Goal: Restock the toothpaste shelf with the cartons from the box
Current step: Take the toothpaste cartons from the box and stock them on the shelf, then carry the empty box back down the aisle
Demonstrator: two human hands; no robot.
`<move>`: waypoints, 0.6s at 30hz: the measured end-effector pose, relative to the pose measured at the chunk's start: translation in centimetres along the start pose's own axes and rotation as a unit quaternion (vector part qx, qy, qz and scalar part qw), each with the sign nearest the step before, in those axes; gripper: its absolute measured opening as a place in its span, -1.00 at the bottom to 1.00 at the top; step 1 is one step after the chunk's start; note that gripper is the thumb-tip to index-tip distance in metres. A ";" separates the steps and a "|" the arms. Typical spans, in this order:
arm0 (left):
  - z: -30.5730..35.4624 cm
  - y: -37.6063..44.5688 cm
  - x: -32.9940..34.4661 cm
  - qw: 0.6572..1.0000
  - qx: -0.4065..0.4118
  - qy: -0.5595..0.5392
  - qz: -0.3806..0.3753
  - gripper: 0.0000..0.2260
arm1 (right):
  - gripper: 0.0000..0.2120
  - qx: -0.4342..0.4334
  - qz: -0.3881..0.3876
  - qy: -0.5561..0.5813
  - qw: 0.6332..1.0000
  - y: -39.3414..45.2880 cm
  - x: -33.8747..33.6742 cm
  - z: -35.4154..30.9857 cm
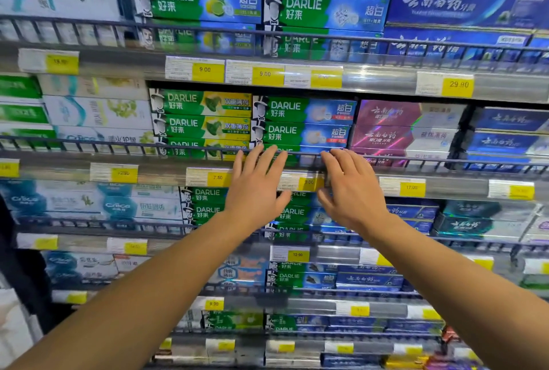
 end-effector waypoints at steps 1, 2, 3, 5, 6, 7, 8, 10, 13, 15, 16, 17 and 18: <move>-0.1 -0.1 0.0 1.000 0.003 -0.004 0.003 -0.35 | -0.40 0.007 0.002 0.004 1.000 0.1 -0.1 -0.2; -0.2 -0.1 0.0 1.000 0.006 -0.009 0.006 -0.35 | -0.40 0.014 0.006 0.010 1.000 0.0 -0.1 -0.4; -0.3 -0.2 0.0 1.000 0.008 -0.016 0.010 -0.35 | -0.40 0.019 0.012 0.017 1.000 -0.1 -0.1 -0.5; -0.4 -0.6 0.1 0.999 0.013 -0.038 0.016 -0.36 | -0.41 0.018 0.023 0.032 0.999 -0.6 -0.1 -1.0; -0.3 -1.0 0.3 0.998 0.016 -0.051 0.019 -0.37 | -0.41 0.016 0.027 0.039 0.999 -1.0 -0.1 -1.3; -0.1 -1.4 0.5 0.998 0.019 -0.065 0.017 -0.37 | -0.41 0.015 0.028 0.045 0.998 -1.6 0.0 -1.6; 0.3 -2.0 0.8 0.997 0.021 -0.079 0.011 -0.37 | -0.41 0.015 0.026 0.052 0.998 -2.2 0.2 -1.9; 1.2 -3.4 1.7 0.994 0.023 -0.110 -0.010 -0.37 | -0.40 0.013 0.006 0.069 0.998 -3.8 1.0 -2.4; 3.0 -6.2 3.4 0.984 0.013 -0.171 -0.049 -0.35 | -0.37 0.002 -0.046 0.081 0.996 -7.2 2.6 -2.6; 4.5 -8.6 4.8 0.977 -0.001 -0.201 -0.075 -0.35 | -0.34 0.003 -0.079 0.091 0.993 -9.9 3.8 -2.4; 5.3 -9.6 5.5 0.974 -0.008 -0.209 -0.087 -0.35 | -0.34 0.004 -0.097 0.095 0.991 -11.2 4.4 -2.2; 6.6 -11.0 6.3 0.970 -0.018 -0.217 -0.106 -0.35 | -0.34 0.005 -0.117 0.101 0.988 -13.0 5.1 -1.9; 7.4 -12.1 6.8 0.967 -0.028 -0.225 -0.119 -0.34 | -0.35 0.004 -0.132 0.108 0.985 -14.4 5.6 -1.8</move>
Point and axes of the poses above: each hand's wrist, its own y-axis towards the middle knuckle, its own x-axis out of the palm, z = x × y, the point moved 2 cm from there along y, towards the middle knuckle
